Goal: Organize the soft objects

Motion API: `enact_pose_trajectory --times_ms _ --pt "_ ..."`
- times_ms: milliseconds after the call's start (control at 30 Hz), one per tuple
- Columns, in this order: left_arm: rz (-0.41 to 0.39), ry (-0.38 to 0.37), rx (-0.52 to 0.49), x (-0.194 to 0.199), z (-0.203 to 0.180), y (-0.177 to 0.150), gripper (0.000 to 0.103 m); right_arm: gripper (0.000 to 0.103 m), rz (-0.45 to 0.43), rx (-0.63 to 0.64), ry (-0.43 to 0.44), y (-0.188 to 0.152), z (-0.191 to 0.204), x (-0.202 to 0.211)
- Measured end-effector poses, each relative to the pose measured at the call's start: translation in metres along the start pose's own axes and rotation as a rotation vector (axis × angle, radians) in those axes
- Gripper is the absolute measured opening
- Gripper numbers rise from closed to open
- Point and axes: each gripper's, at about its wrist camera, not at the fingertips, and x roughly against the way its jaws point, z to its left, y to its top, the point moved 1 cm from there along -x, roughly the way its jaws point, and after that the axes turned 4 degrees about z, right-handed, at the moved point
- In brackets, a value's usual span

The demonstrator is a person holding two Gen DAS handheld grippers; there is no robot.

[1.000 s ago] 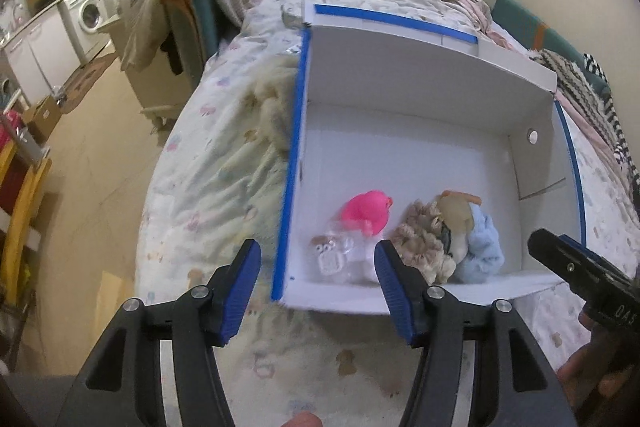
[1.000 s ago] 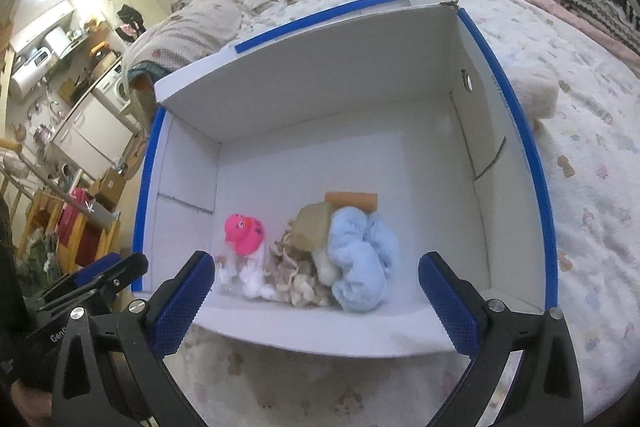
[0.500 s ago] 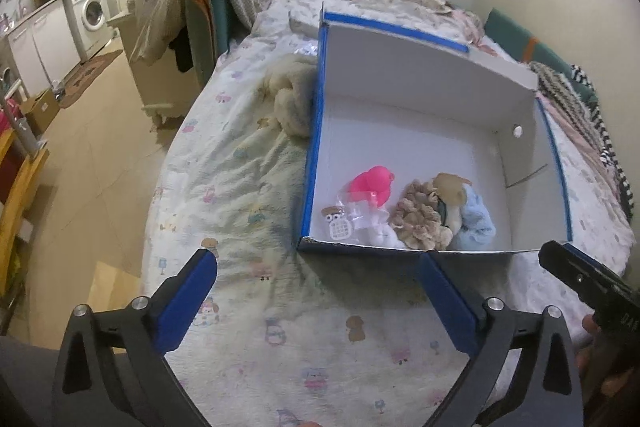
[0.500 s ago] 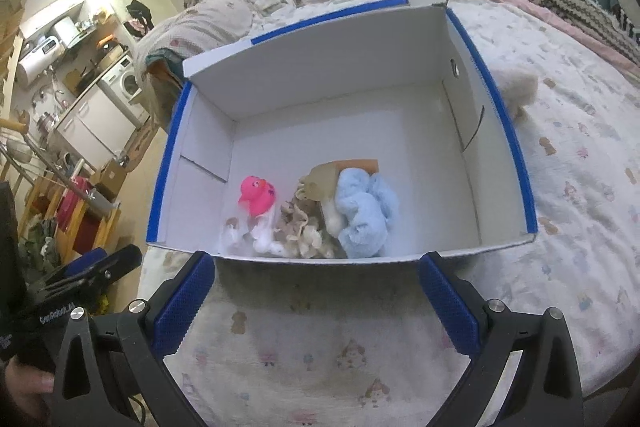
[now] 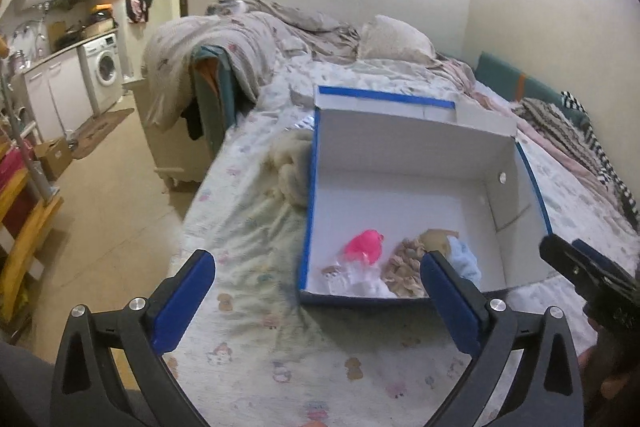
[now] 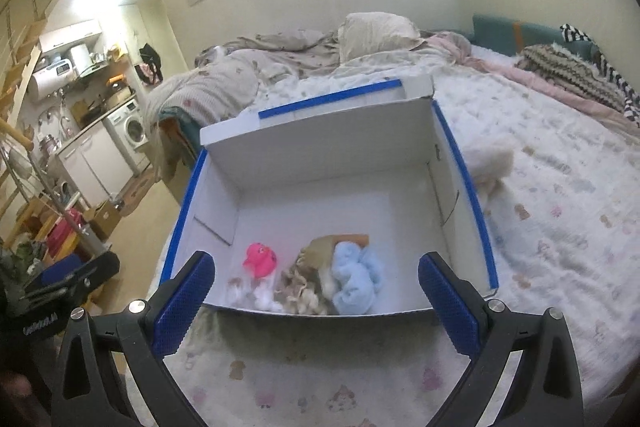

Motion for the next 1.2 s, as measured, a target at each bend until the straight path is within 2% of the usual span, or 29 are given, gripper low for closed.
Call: enact_pose_trajectory --times_ms 600,1200 --pt "0.020 0.038 0.007 -0.011 0.002 -0.002 0.102 0.103 0.051 0.027 -0.017 -0.006 0.007 -0.011" --pt "0.020 0.029 -0.002 -0.015 0.001 -0.004 0.102 0.103 0.064 0.038 -0.031 -0.008 0.008 -0.016"
